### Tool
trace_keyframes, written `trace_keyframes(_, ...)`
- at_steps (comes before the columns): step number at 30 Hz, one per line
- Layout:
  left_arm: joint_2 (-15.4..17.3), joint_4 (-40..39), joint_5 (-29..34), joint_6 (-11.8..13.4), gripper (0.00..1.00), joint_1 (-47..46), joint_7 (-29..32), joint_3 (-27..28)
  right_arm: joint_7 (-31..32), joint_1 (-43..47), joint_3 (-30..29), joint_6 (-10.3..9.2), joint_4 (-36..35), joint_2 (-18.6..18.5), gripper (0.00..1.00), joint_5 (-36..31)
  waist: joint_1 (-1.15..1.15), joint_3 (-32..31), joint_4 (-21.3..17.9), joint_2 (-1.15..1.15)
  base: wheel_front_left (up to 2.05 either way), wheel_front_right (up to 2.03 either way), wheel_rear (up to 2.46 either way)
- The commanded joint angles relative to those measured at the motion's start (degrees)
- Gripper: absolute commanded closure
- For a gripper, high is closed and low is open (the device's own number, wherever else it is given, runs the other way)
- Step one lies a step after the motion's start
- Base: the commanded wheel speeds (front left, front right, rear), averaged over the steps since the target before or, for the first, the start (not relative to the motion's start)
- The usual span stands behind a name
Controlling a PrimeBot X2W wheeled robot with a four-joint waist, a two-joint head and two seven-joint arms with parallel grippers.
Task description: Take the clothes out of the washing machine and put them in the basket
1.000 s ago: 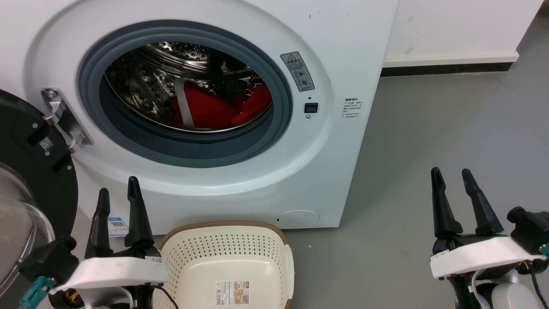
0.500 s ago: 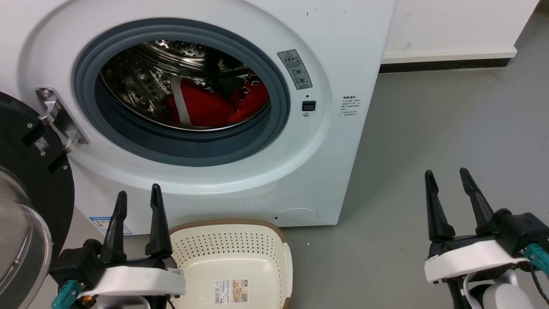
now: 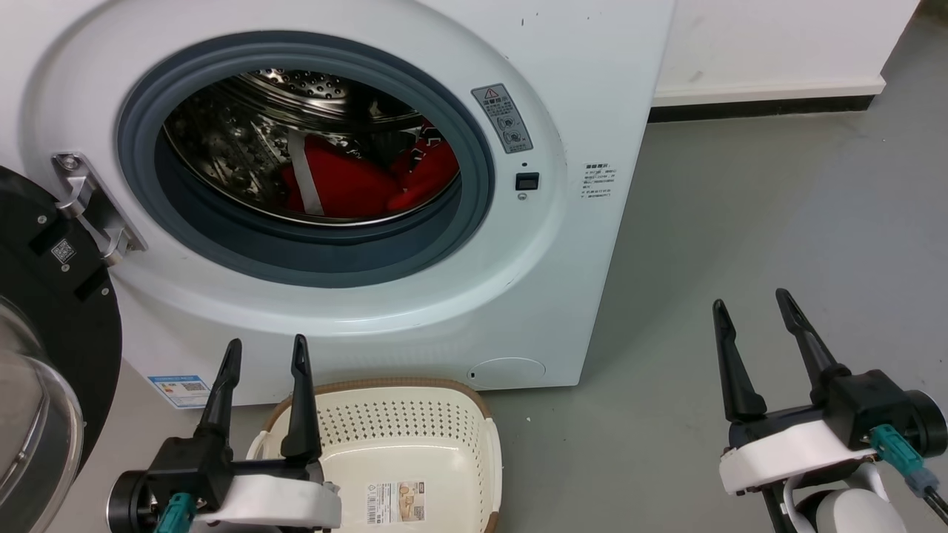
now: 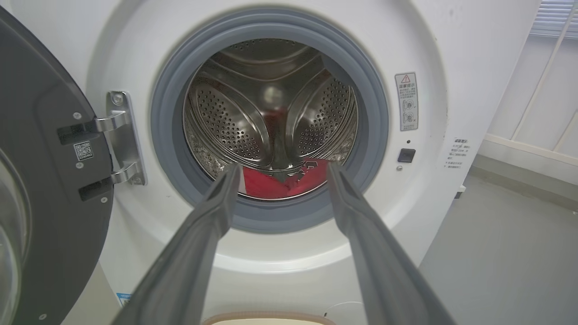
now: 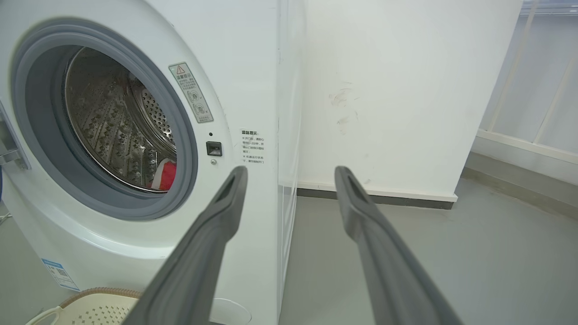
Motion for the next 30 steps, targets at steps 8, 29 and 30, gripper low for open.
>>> trace_keyframes(8,1.06,-0.06,3.62,2.80,0.00,1.02,-1.34,-2.08,-1.30,-0.46,0.98,-0.02,0.17,0.06,0.00,-4.29,0.00,-0.24,-0.06,0.00,0.00,0.00,0.00)
trace_keyframes(29,-1.52,-1.24,5.22,-2.33,0.00,2.25,-3.12,2.89,-3.13,-0.90,1.14,-0.03,3.52,0.07,0.00,0.52,0.00,0.70,-0.38,0.00,0.00,0.00,0.00)
trace_keyframes(30,-1.57,-1.14,5.33,-2.61,0.00,2.24,-3.08,2.94,-3.13,-0.96,1.05,-0.03,3.67,0.07,0.00,0.88,0.00,0.71,-0.40,0.00,0.00,0.00,0.00)
